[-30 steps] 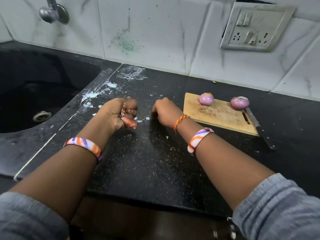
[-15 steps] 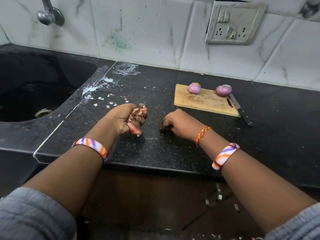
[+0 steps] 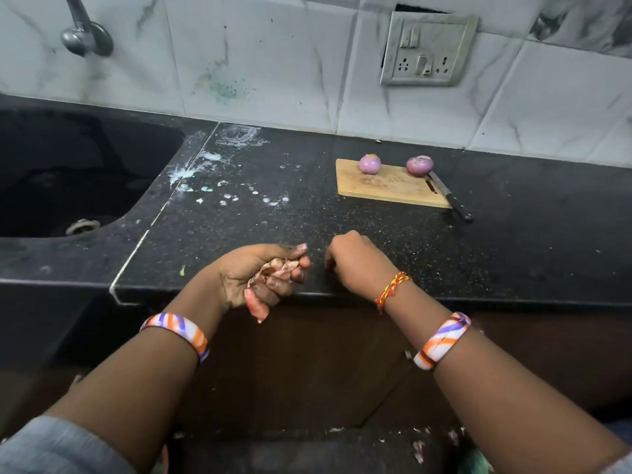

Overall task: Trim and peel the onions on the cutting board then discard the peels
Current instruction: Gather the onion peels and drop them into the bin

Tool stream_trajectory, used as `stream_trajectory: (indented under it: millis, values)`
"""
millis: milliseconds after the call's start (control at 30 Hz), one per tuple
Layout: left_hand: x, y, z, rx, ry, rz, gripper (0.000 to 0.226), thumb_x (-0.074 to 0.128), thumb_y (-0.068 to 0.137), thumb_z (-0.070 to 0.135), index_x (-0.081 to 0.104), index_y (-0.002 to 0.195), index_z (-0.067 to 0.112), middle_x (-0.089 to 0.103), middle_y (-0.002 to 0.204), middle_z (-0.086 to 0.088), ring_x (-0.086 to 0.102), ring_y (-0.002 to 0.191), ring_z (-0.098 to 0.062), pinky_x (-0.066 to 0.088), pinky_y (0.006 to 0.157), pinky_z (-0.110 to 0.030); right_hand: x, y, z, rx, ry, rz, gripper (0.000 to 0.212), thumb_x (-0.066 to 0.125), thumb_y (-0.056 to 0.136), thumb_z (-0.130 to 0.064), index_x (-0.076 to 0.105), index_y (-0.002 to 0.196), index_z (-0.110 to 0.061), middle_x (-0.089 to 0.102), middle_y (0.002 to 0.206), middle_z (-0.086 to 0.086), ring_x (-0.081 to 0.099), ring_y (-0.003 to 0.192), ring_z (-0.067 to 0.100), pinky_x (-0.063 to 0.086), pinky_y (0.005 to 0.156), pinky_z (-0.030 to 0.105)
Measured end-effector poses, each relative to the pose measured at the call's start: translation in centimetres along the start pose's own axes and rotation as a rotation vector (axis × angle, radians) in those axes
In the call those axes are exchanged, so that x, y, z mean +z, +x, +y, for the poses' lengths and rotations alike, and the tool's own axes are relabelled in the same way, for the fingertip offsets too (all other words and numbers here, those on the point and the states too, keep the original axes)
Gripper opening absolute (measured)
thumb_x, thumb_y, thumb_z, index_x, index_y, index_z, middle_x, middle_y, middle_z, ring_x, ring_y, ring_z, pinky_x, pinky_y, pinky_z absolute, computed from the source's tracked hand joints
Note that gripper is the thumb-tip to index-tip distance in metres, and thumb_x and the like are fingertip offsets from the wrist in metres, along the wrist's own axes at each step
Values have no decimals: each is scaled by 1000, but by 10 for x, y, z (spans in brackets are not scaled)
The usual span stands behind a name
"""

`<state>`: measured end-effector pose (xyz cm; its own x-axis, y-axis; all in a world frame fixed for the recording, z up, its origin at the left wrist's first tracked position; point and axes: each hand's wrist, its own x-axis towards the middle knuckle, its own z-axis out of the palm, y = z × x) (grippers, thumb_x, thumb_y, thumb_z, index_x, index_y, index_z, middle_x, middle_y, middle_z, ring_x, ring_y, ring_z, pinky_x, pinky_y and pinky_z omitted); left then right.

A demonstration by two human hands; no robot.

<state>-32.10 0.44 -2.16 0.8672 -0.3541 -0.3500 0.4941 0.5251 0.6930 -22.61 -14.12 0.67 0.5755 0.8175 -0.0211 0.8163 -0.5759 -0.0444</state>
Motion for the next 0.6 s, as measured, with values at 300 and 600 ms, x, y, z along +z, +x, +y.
stream_trajectory:
  millis: [300,600]
  values:
    - [-31,-40,-67,-43,-123,-38,29,87,56,20,63,68,8,54,58,-3,41,32,-4,29,24,-10,10,-30,-45,169,-37,35,21,61,85,-1,61,106,0,59,111,20,58,105,35,48,82,36]
    - [-35,-62,-97,-93,-304,268,25,63,80,18,47,66,6,47,38,-6,35,19,-7,22,18,-10,-9,-11,-10,266,250,30,15,76,72,-6,76,87,-10,73,89,9,65,93,17,45,85,19]
